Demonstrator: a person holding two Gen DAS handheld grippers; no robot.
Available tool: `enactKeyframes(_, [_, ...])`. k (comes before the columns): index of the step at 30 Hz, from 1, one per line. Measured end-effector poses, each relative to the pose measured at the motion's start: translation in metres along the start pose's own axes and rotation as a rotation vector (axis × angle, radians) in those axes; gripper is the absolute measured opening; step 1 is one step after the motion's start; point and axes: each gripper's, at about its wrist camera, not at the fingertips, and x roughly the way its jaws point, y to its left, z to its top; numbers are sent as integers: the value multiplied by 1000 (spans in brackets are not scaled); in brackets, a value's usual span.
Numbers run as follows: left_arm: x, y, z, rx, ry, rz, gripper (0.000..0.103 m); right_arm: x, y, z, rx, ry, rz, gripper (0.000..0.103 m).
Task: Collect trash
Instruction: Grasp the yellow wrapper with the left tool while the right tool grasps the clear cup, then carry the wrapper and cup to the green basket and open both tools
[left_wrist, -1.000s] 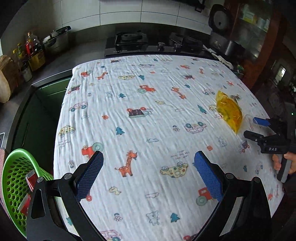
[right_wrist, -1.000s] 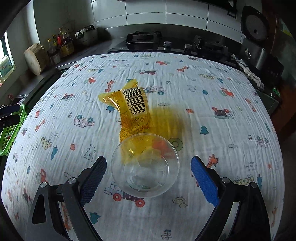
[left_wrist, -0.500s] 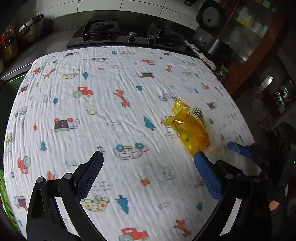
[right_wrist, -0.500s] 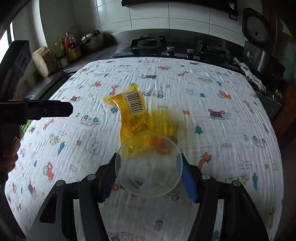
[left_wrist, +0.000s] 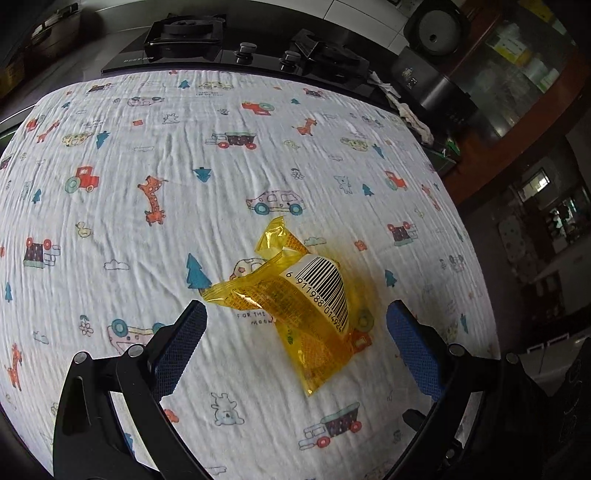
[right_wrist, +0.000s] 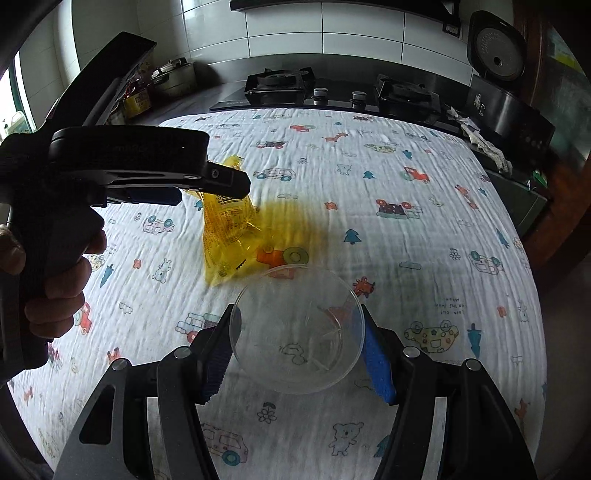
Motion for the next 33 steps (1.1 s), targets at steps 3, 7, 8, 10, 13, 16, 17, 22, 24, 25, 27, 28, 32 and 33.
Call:
enactKeyframes(3, [9,-4,2,-12,9,12,90,2,-5,-3,9,7,2,61])
enactKeyframes(7, [19,-6,1,-25,29,5,76,3,-7,-6,8,15,1,61])
enactKeyframes(8, [20,-5,1,-28,31,-2,68,3,-7,-7,9,16,1,61])
enactKeyframes(10, [20,-4,0,-31,30,-11,54,2,-8,-8,11,17,3,61])
enactKeyframes(13, [17,2,-3,-33,32,-43,37,1,-5,-9,9,16,3,61])
enactKeyframes(16, [9,9,-7,-23,26,-56,29,-2,1,-9,8,13,9,61])
enactKeyframes(17, [5,12,-9,-20,22,-61,28,-3,4,-10,7,10,13,61])
enactKeyframes(22, [-21,31,-19,-1,2,-81,23,-12,26,-9,-15,-3,36,61])
enactKeyframes(24, [-34,42,-23,-4,-9,-87,22,-15,38,-7,-26,-8,48,61])
enactKeyframes(25, [-41,49,-25,-4,-14,-88,22,-16,44,-6,-34,-9,53,61])
enactKeyframes(27, [-55,63,-30,-10,-31,-79,22,-18,59,-4,-54,-12,66,61])
enactKeyframes(28, [-63,71,-33,-14,-39,-78,22,-18,66,-2,-63,-13,73,61])
enactKeyframes(32, [-95,107,-44,-35,-77,-65,22,-19,99,4,-101,-22,109,61])
enactKeyframes(33, [-103,117,-46,-42,-87,-63,22,-19,108,6,-112,-26,117,61])
